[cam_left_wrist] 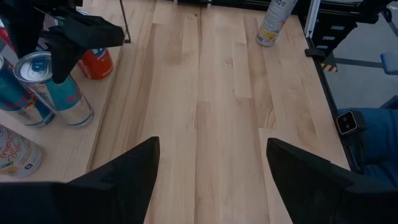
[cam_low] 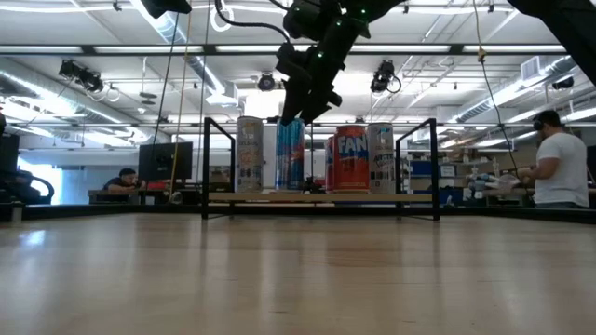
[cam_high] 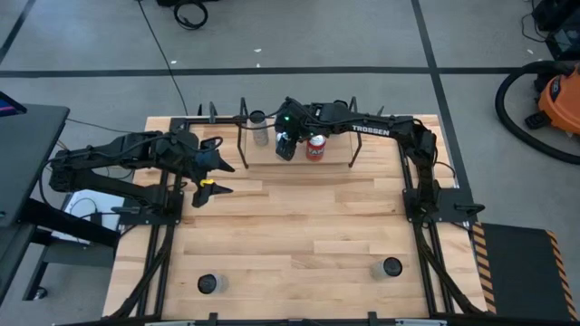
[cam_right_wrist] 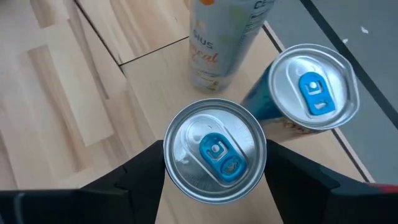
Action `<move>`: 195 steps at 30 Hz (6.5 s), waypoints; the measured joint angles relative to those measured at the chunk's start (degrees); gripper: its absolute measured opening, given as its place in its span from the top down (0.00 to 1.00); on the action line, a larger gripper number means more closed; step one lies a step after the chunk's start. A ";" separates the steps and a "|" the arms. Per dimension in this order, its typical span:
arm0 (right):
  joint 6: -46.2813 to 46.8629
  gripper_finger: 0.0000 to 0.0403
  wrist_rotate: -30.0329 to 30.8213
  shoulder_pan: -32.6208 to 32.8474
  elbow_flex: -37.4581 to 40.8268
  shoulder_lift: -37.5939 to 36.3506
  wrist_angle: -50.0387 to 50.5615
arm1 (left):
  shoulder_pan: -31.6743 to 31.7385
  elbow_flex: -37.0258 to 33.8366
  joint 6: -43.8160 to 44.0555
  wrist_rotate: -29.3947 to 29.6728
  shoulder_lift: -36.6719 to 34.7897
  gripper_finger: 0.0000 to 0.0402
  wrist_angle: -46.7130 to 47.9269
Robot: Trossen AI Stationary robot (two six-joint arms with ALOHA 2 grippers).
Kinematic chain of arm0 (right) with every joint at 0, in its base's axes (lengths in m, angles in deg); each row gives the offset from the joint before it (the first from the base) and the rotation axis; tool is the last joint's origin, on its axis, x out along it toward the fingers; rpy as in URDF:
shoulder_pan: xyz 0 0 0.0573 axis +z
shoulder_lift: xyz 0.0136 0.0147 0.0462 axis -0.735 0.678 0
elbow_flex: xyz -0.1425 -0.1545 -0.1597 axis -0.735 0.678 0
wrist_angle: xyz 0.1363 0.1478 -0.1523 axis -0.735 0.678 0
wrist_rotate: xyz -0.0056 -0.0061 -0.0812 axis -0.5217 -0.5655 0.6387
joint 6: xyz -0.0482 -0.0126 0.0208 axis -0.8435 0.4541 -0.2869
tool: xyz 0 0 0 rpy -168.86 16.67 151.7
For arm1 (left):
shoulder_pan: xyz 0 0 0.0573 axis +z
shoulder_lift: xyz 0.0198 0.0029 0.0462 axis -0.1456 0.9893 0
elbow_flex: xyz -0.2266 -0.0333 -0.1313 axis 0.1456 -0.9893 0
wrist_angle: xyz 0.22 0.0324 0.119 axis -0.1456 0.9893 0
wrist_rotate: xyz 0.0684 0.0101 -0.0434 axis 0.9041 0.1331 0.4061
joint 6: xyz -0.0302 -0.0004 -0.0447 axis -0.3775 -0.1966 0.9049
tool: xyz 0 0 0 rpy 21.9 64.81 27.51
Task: Place canned beverage on shelf
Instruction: Put the blue soda can on the shelf aligned with the other blue soda can, then put the white blue soda can aligned with the other white blue soda can
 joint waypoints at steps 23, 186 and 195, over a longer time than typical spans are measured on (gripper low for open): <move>-1.66 0.36 -0.57 -0.22 2.32 -0.39 -2.48 | -0.02 0.00 0.07 0.00 0.00 0.26 0.00; -23.08 0.03 -18.40 37.45 -9.49 -0.37 -3.93 | -20.09 -20.69 27.90 1.09 -5.04 0.26 -1.23; -23.08 0.03 -18.53 37.62 -9.49 -0.37 -3.69 | -32.78 -21.99 40.91 4.20 -9.05 0.26 -0.79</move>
